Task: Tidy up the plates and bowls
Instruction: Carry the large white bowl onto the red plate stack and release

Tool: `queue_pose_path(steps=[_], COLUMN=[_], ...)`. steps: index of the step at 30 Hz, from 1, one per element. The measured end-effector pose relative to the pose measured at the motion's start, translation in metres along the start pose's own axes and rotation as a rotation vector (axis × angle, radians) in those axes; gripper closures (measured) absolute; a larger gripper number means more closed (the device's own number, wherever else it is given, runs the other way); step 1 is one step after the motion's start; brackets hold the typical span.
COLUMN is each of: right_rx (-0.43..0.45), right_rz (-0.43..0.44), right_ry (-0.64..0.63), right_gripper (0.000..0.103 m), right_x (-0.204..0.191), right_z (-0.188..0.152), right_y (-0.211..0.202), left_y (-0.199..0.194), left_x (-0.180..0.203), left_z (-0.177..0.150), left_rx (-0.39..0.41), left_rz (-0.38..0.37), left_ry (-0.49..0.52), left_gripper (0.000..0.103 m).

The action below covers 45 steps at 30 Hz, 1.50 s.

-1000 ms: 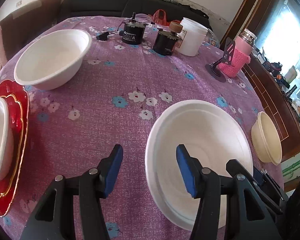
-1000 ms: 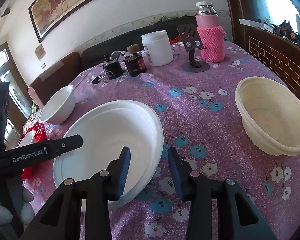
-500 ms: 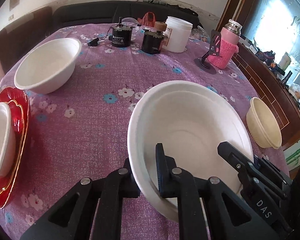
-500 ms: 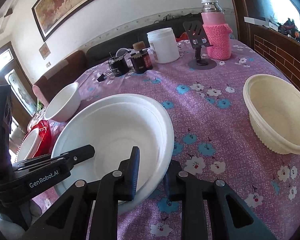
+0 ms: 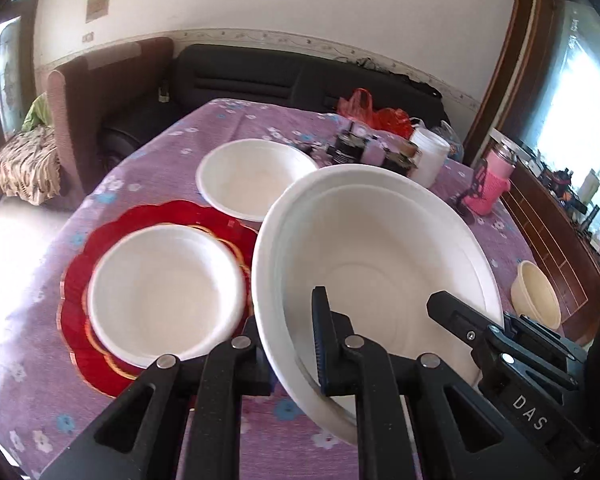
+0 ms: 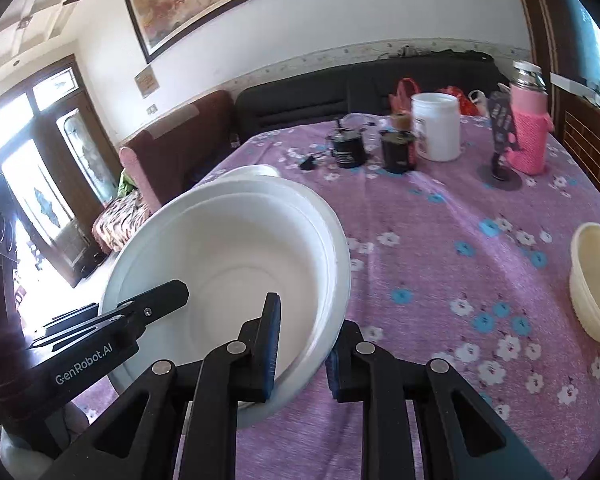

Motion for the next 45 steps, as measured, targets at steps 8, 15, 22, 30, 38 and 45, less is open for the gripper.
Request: queue_pose_path(steps=[8,15,22,30,38,45], right_rx=[-0.121,-0.208,-0.209,-0.161,-0.098,-0.037], right_rz=[0.059,0.025,-0.053,-0.113,-0.098,-0.044], right_ry=[-0.114,-0.146,-0.147,-0.188,-0.172,-0.092], right_gripper=[0.08,0.08,0.082,0.083,0.082,0.05], right_x=[-0.104,-0.13,-0.119,-0.118,-0.118,-0.11], right_z=[-0.008,-0.023,-0.021,-0.017,-0.01,-0.001], right_y=[0.07,0.118,0.132,0.134,0.121,0.096], left_y=[0.003,0.019,0.014,-0.01,-0.033,-0.059], left_x=[-0.105,-0.142,-0.159,-0.162,-0.164,-0.162], left_z=[-0.007,-0.024,-0.03,-0.039,-0.035,-0.043], left_rx=[-0.065,-0.119,-0.108,-0.06,0.029,0.096], left_rz=[0.178,0.243,0.243,0.234,0.223,0.191], left_ry=[-0.055,-0.073,-0.125,-0.178,-0.231,-0.294], left_gripper=[0.091,0.088,0.063,0.051,0.037,0.034])
Point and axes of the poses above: each gripper's, at about its wrist camera, not at the fingertips, and y roughly the way its jaws point, x to its right, z to its top, the point moved 6 cm from there along y, roughly the way its jaws point, and after that the axes turned 13 degrees about y, right-handed, at the moved point
